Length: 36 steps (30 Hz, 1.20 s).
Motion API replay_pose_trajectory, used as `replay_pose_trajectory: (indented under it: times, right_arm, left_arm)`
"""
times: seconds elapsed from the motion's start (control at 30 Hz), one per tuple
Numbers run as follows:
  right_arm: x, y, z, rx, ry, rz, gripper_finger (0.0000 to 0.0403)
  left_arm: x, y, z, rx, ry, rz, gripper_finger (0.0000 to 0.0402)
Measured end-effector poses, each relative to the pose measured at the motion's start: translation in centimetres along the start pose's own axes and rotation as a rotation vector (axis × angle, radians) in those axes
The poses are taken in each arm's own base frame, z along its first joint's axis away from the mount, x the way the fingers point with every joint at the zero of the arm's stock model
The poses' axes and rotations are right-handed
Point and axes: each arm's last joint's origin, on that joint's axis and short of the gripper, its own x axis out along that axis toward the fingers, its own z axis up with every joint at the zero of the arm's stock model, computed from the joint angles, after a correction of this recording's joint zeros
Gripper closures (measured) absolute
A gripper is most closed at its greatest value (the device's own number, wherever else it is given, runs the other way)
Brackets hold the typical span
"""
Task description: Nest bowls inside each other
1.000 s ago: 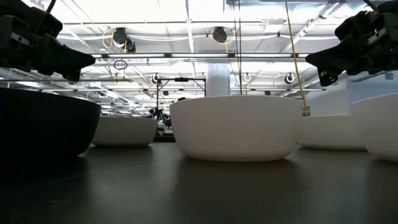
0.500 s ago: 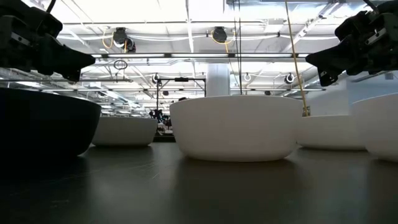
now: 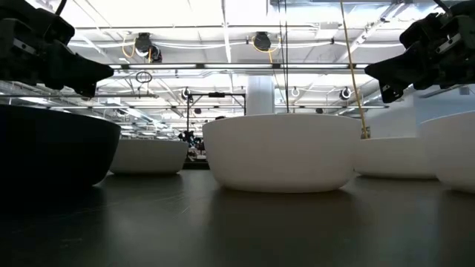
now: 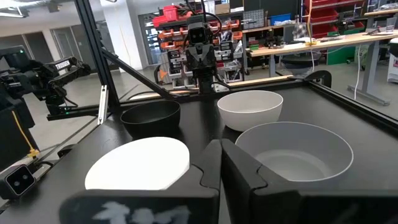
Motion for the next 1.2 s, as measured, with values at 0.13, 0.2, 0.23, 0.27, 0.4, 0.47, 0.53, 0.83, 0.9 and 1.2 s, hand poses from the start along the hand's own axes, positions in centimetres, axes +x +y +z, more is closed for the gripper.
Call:
replay_pose_trajectory:
  times: [0.13, 0.2, 0.23, 0.27, 0.4, 0.47, 0.53, 0.83, 0.9, 1.2]
  right_arm:
    - [0.0, 0.0, 0.0, 0.000, 0.001, 0.000, 0.0403]
    - [0.0, 0.0, 0.0, 0.000, 0.000, 0.000, 0.0403]
    - [0.0, 0.0, 0.0, 0.000, 0.000, 0.000, 0.0403]
    - [0.0, 0.0, 0.0, 0.000, 0.000, 0.001, 0.0403]
    - [0.0, 0.0, 0.0, 0.000, 0.000, 0.000, 0.0403]
    - [0.0, 0.0, 0.0, 0.000, 0.000, 0.000, 0.0403]
    - [0.0, 0.0, 0.1, -0.004, -0.010, 0.002, 0.0403]
    - [-0.1, 0.2, 1.0, -0.035, -0.106, 0.015, 0.0403]
    - [-0.1, 0.2, 1.1, -0.036, -0.109, 0.016, 0.0403]
    - [-0.1, 0.2, 1.3, -0.035, -0.127, 0.019, 0.0403]
  left_arm:
    - [0.0, 0.0, 0.0, 0.000, 0.000, 0.000, 0.0366]
    - [0.0, 0.0, 0.0, 0.000, 0.000, 0.000, 0.0366]
    - [0.0, 0.0, 0.0, 0.000, 0.000, 0.000, 0.0366]
    - [0.0, 0.0, 0.0, 0.000, 0.000, 0.000, 0.0366]
    - [0.0, 0.0, 0.0, 0.000, 0.000, 0.000, 0.0366]
    - [0.0, 0.0, 0.1, 0.001, -0.013, 0.000, 0.0366]
    - [0.0, 0.0, 0.5, 0.002, -0.047, 0.001, 0.0366]
    - [-0.4, 0.0, 2.7, -0.032, -0.282, -0.010, 0.0366]
    - [-0.5, 0.0, 3.1, -0.050, -0.325, -0.018, 0.0366]
    - [-0.6, 0.1, 3.4, 0.121, -0.353, 0.046, 0.0366]
